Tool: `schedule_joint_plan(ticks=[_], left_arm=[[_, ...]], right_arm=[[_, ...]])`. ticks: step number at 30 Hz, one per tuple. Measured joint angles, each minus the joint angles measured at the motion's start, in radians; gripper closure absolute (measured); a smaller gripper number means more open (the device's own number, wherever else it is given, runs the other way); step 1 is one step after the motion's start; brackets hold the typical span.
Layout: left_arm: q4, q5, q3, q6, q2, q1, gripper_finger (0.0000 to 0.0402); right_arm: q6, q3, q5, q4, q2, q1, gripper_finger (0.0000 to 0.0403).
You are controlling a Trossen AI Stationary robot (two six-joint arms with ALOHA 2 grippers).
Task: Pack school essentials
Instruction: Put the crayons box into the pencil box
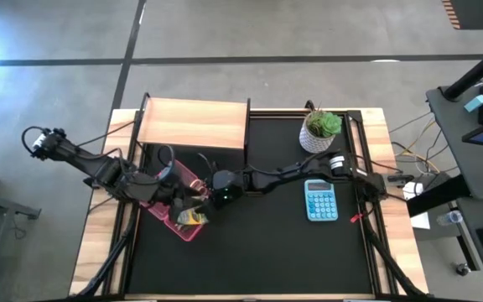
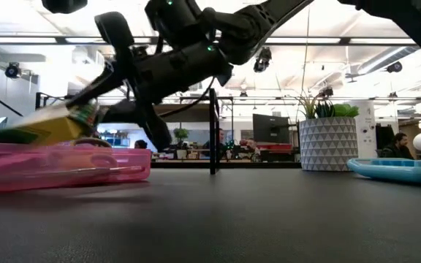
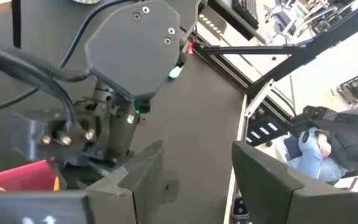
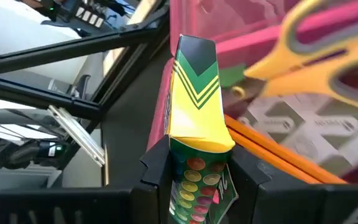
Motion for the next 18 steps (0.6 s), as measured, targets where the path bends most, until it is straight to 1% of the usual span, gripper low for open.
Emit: schedule_joint_plan(ticks=[4, 9, 12, 18], left_arm=[[-0.010, -0.001, 0.000, 0.004, -0.008, 0.000, 0.0230], [-0.041, -0.002, 0.000, 0.003, -0.012, 0.000, 0.0230], [-0.046, -0.002, 0.000, 0.003, -0.013, 0.000, 0.0230], [-0.053, -0.014, 0.000, 0.019, -0.025, 0.001, 0.0230]], right_arm=[[-0.037, 0.053, -0.001, -0.018, 0.027, -0.003, 0.0307], [-0.095, 0.136, -0.021, -0.163, 0.057, -0.005, 0.0302], [-0.122, 0.183, -0.020, -0.234, 0.064, -0.008, 0.0280], [-0.205, 0.258, -0.014, -0.327, 0.065, -0.024, 0.0217]])
